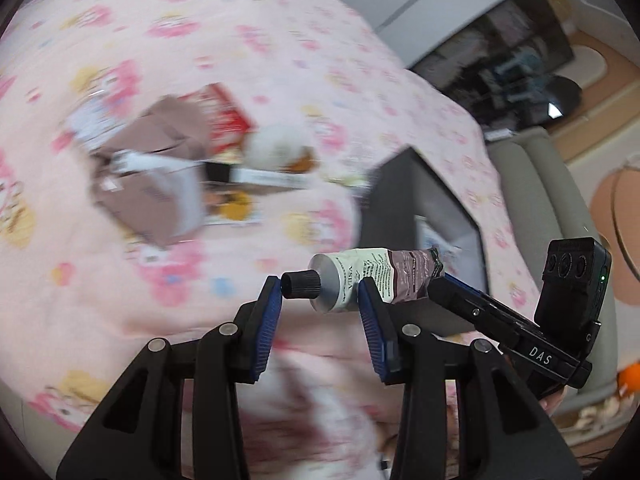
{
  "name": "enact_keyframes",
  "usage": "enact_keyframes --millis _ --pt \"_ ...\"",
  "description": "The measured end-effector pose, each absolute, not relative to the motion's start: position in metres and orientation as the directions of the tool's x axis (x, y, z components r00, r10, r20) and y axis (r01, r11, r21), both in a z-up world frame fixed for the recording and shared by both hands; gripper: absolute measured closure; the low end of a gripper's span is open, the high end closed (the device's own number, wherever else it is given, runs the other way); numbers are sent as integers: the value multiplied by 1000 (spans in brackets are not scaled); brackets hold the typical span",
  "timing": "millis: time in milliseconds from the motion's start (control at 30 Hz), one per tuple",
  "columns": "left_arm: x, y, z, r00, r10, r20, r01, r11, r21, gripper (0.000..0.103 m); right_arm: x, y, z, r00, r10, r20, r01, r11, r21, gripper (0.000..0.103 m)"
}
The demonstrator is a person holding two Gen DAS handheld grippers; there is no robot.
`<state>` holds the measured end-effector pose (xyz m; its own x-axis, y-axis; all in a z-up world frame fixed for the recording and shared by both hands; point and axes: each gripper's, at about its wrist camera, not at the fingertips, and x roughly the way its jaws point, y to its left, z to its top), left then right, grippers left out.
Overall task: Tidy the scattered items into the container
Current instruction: 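Carry the tube to the black box and lower it along the box wall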
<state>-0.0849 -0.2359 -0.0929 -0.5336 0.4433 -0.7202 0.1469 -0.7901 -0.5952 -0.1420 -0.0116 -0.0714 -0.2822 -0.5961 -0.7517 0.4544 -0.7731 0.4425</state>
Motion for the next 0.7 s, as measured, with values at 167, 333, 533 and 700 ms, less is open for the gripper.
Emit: enact_keyframes --millis 167,333,533,700 --pt "-115 -178 -71 -519 508 -687 49 -785 -617 64 -142 56 -47 -378 -564 -734 402 -815 419 63" --pt "-165 -118 -63 -483 538 -691 -19 -795 -606 64 -170 115 -45 -434 -488 -757 346 -866 360 63" --pt "-252 -61 -78 -418 557 -718 -57 -805 -591 64 -241 177 -61 -452 -433 -780 249 -901 356 63" --pt "-307 -31 -108 -377 552 -744 -50 -814 -579 64 -291 205 -86 -438 -395 -807 177 -918 354 63"
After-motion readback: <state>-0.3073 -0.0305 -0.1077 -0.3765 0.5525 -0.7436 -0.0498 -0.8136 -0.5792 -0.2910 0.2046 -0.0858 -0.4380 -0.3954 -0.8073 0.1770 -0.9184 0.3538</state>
